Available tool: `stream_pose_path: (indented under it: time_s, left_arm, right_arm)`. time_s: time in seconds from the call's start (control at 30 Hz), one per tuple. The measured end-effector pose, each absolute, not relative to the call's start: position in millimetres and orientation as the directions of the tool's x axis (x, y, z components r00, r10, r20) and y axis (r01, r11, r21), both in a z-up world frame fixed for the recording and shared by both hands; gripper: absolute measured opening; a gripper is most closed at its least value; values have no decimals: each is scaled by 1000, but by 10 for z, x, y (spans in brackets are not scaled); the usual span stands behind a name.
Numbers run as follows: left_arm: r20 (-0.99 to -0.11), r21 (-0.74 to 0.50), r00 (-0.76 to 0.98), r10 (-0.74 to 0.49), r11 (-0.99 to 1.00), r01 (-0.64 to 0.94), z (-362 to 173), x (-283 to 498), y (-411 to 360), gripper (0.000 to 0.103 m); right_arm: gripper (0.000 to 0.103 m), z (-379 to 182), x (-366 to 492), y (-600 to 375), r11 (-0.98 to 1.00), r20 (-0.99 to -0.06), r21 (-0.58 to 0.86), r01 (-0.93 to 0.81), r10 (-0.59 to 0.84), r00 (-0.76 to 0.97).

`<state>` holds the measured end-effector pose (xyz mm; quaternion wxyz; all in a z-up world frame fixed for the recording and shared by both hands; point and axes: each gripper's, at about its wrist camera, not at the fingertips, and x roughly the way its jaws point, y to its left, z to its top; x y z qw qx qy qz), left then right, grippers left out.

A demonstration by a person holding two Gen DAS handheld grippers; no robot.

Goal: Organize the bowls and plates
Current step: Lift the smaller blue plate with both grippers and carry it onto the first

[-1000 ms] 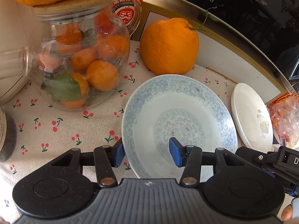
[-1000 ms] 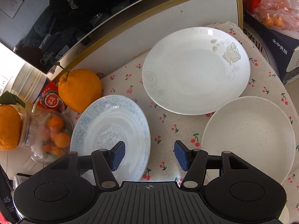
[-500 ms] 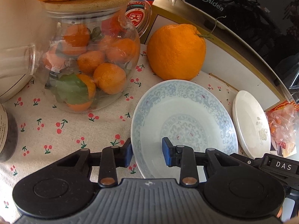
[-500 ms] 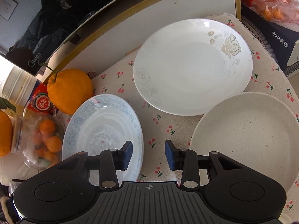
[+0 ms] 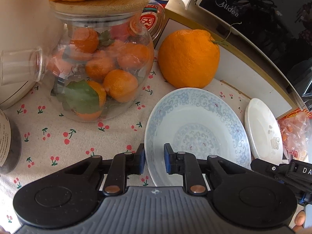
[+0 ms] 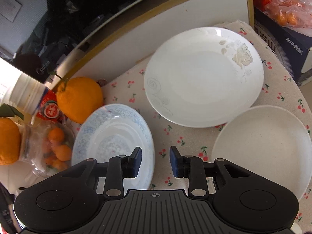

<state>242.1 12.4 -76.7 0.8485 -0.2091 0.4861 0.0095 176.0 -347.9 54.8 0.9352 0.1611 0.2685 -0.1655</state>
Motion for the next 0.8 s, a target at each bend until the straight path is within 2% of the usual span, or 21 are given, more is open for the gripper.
stream_pose_path:
  time_s: [0.13,0.43,0.6,0.8]
  left_arm:
    - [-828,-340,530,-182,915,-216,-770,2436,114,17]
    - [-819,-312,547,-173,934,-173,-740,2431,86,11]
    - [-805,-341,561,-194,925,-170,-612,2381,131,10]
    - [-786,-358,581,-209,921,-153,-432,2232,149,10]
  right_arm:
    - [24,405,1897,-3443,890,-593,154,429,-264,761]
    - [11,368,1930,-3252,912,-560,82,402,-292,776]
    - [10,524,1784,-3251,919,-535,144,366,-239,811]
    - [10,622,1662,-3182,926,-517,155,345,-221,827]
